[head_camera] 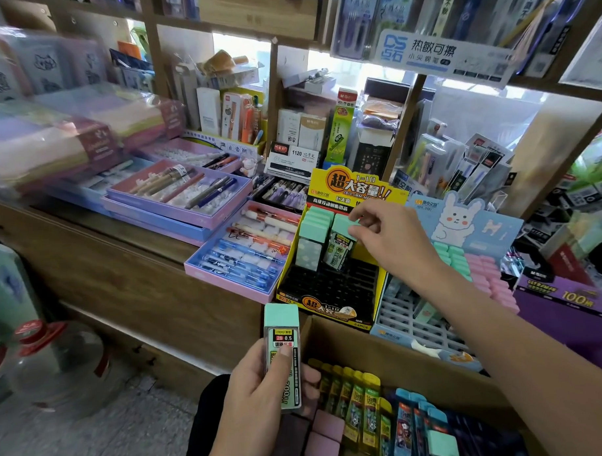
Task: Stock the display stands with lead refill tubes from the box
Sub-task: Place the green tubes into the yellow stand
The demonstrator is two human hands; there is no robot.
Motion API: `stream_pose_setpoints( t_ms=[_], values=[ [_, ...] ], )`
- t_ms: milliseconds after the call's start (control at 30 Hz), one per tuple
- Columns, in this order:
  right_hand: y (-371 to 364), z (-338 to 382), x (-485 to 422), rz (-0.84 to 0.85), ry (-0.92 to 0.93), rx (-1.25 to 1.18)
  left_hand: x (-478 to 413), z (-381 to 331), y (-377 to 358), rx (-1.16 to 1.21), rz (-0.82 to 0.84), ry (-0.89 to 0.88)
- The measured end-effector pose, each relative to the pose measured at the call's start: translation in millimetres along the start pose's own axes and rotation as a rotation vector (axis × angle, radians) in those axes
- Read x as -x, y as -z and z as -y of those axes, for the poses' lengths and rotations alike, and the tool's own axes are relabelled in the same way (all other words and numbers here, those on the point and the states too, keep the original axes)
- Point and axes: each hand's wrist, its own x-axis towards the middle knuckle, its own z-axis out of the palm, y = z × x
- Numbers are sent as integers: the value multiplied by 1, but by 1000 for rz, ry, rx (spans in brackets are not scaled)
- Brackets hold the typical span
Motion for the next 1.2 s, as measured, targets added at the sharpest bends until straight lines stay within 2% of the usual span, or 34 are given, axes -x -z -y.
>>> stream_pose_setpoints(
  t_ms=[500, 833, 1200],
  values=[
    [-2, 3, -2, 2, 9, 3, 0, 0, 1, 8, 1, -14],
    [-11, -8, -2, 4, 76, 152, 0, 1, 1, 9, 6, -20],
    [-12, -12, -1, 18, 81, 170, 0, 2, 0, 5, 16, -38]
  ],
)
